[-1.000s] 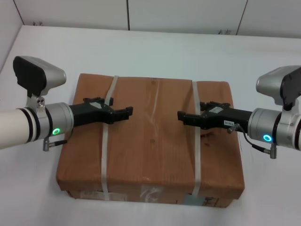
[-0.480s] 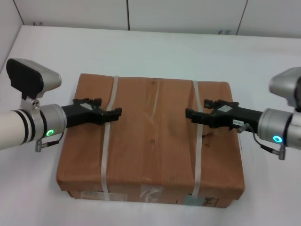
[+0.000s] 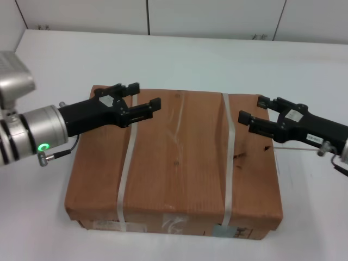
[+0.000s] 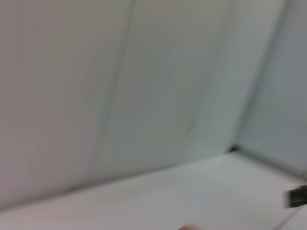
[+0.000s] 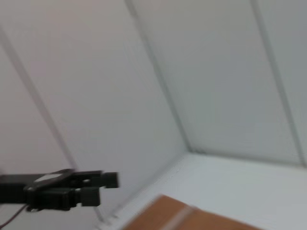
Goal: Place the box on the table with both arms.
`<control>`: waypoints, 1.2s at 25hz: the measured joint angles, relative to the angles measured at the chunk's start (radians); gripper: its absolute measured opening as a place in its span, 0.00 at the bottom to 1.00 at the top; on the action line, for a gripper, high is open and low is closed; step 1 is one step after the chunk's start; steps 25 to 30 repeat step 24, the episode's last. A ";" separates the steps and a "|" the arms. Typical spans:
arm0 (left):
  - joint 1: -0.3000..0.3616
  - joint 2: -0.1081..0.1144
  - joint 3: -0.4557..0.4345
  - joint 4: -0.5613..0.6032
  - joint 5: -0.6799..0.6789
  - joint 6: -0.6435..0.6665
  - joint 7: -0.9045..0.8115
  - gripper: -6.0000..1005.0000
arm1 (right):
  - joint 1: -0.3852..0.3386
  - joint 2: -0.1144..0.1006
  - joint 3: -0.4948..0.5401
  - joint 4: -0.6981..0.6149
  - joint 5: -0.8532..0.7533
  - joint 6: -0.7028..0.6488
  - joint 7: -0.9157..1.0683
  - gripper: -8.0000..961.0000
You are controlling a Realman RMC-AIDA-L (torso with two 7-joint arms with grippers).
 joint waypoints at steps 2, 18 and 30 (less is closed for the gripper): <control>0.002 0.026 0.008 0.000 0.007 0.117 0.012 0.79 | -0.009 -0.002 -0.010 -0.042 -0.013 -0.134 -0.066 0.89; -0.034 0.113 0.025 -0.010 0.090 0.551 0.055 0.79 | 0.016 -0.005 -0.060 -0.198 -0.148 -0.503 -0.137 0.89; -0.031 0.106 0.025 -0.011 0.096 0.550 0.062 0.79 | 0.016 -0.003 -0.059 -0.199 -0.147 -0.505 -0.138 0.89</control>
